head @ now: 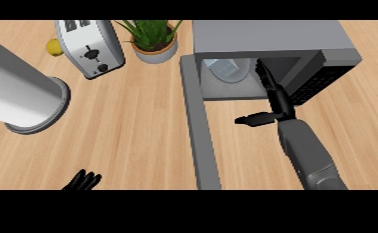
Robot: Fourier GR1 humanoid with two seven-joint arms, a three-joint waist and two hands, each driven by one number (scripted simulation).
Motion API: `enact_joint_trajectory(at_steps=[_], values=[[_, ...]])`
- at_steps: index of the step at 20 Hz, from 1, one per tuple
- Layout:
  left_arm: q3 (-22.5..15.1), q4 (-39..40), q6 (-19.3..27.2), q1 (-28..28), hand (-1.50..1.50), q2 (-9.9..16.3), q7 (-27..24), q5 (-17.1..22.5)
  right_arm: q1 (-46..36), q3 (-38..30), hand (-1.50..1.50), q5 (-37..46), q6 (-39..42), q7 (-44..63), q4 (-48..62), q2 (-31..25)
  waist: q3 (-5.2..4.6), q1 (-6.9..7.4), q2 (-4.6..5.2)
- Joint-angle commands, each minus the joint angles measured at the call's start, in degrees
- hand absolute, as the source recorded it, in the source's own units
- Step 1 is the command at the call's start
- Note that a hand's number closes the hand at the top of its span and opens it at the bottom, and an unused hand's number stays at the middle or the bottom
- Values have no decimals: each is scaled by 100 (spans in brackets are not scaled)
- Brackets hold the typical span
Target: Pick up the milk, place it into the microwave and close the microwave
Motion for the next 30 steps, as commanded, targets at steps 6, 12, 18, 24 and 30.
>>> enact_joint_trajectory(at_steps=[6, 12, 18, 24, 30], values=[[-361, 828, 152, -1350, 150, -144, 849, -686, 1590, 244, -150, -360, 985, -56, -1692, -116, -9, -140, -14], [-584, 1342, 425, -2183, 150, -186, 1209, -1092, 3071, 421, -150, -611, 1351, 194, -3325, -206, -11, -195, -8], [-749, 2824, 237, -3402, 150, -191, 1376, -1243, 3752, 266, -150, -924, 1404, 958, -4876, -495, -9, -102, 46], [-1489, 4363, 502, -4518, 150, -192, 1332, -1560, 4790, 164, -150, -1062, 1716, 674, -5528, -703, -2, -68, 64], [-2276, 6282, 1450, -5742, 150, -192, 520, -660, 5024, -51, -150, -1820, 2210, 1083, -6572, -809, -10, -152, 87]])
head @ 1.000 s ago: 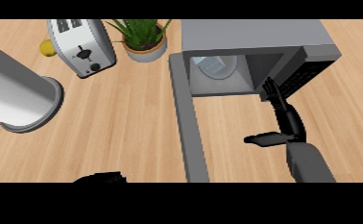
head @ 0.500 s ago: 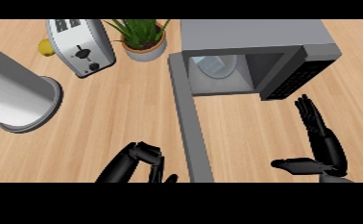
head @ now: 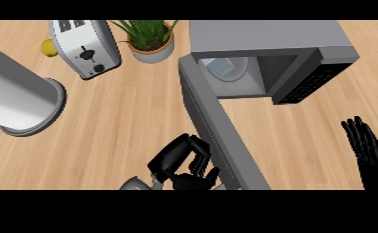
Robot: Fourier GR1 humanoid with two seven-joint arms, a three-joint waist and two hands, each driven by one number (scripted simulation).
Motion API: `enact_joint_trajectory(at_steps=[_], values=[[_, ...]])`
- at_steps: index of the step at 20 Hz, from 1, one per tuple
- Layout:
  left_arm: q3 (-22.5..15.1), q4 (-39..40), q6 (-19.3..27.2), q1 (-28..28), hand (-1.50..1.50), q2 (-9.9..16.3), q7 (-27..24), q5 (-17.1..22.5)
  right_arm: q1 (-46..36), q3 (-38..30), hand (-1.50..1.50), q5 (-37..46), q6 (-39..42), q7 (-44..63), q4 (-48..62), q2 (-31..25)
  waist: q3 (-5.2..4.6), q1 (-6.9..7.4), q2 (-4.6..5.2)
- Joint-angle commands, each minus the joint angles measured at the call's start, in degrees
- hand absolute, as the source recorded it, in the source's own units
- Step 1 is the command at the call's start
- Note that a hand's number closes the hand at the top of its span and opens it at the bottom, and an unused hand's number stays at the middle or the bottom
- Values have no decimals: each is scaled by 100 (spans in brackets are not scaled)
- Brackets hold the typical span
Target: Pick up the milk, place it into the microwave and close the microwave
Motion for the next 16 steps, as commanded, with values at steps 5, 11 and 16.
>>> enact_joint_trajectory(at_steps=[5, 11, 16], values=[[-1563, 1854, 1336, -1481, 150, -15, -560, 1375, 311, -47, -150, -600, 595, 68, -781, -174, -4, -177, 49], [-2105, 1856, 2660, -1763, 150, -15, -195, 1943, -15, -111, -150, -967, 697, 457, -1388, -529, -22, -520, 94], [-2184, 1759, 3371, -2212, 150, -15, -283, 2410, -244, 41, -150, -1306, 834, 773, -1577, -566, -28, -657, 134]])
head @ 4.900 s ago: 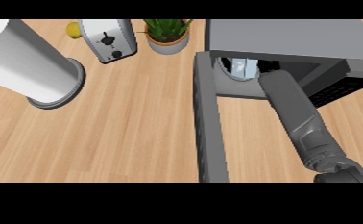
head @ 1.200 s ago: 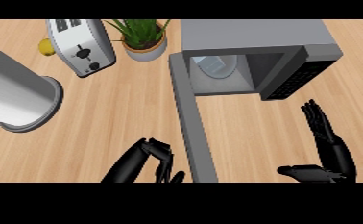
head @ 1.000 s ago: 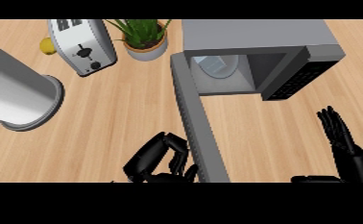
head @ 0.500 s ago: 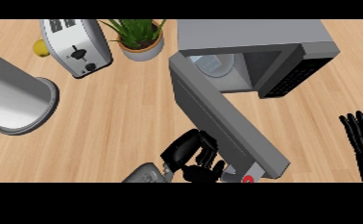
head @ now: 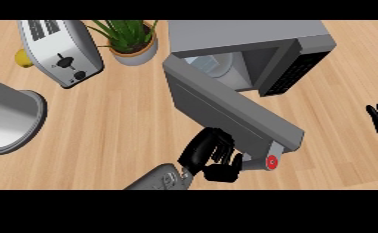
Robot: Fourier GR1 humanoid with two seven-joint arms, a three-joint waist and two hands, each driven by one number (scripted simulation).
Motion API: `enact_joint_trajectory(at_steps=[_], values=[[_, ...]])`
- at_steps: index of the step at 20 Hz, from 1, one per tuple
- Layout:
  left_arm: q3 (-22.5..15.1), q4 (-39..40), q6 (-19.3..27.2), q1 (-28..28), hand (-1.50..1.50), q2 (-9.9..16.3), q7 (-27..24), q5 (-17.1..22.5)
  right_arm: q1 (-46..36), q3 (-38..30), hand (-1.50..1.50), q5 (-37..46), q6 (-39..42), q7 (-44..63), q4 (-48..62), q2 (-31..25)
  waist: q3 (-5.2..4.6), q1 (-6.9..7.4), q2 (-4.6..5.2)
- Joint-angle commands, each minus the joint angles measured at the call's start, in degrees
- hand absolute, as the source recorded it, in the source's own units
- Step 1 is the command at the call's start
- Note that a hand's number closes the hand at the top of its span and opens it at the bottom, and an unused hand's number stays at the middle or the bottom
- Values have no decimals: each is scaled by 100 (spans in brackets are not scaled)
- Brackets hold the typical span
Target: Pick up the milk, place it into the microwave and close the microwave
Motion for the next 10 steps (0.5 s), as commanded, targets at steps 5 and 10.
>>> enact_joint_trajectory(at_steps=[5, 10], values=[[229, -51, 996, -620, 150, -34, -543, 881, -149, 107, -150, -461, 401, 312, -361, -233, -28, -359, 81], [554, -179, 1302, -914, 150, -35, -941, 1534, -283, 132, -150, -721, 548, 558, -493, -414, -32, -538, 142]])
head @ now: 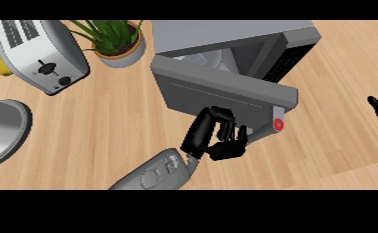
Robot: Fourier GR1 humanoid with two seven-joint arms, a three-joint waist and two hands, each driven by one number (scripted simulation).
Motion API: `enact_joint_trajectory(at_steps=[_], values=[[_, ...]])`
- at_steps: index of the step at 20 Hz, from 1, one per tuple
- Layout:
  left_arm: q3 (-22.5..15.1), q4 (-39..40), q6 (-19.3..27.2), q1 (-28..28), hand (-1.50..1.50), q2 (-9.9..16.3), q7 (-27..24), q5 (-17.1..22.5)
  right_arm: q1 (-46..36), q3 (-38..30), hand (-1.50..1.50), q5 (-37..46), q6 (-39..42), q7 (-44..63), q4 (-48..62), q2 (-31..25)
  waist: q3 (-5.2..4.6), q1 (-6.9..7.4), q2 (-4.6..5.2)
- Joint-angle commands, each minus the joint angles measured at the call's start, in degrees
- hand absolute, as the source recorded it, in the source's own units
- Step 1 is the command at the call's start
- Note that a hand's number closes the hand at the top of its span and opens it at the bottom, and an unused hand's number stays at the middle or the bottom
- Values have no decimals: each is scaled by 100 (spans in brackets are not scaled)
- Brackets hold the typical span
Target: Pick up the milk, place it into the microwave and close the microwave
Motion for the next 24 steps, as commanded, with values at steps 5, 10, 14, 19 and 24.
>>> enact_joint_trajectory(at_steps=[5, 10, 14, 19, 24], values=[[483, 277, 257, -699, 150, -4, -379, 962, -191, -58, -150, -469, 312, 341, -83, -331, 10, -312, 120], [711, 704, 294, -1153, 150, -4, -442, 1357, -340, -113, -150, -694, 411, 519, -159, -533, 22, -406, 154], [903, 1051, 288, -1492, 150, -4, -492, 1640, -447, -235, -150, -796, 448, 639, -122, -736, 30, -488, 193], [1021, 1074, 134, -1598, 150, -4, -813, 1983, -713, -249, -150, -982, 400, 846, -145, -845, 4, -428, 246], [1035, 1168, 60, -1691, 150, -4, -1095, 2203, -777, -405, -150, -1208, 453, 926, 60, -974, 28, -470, 261]])
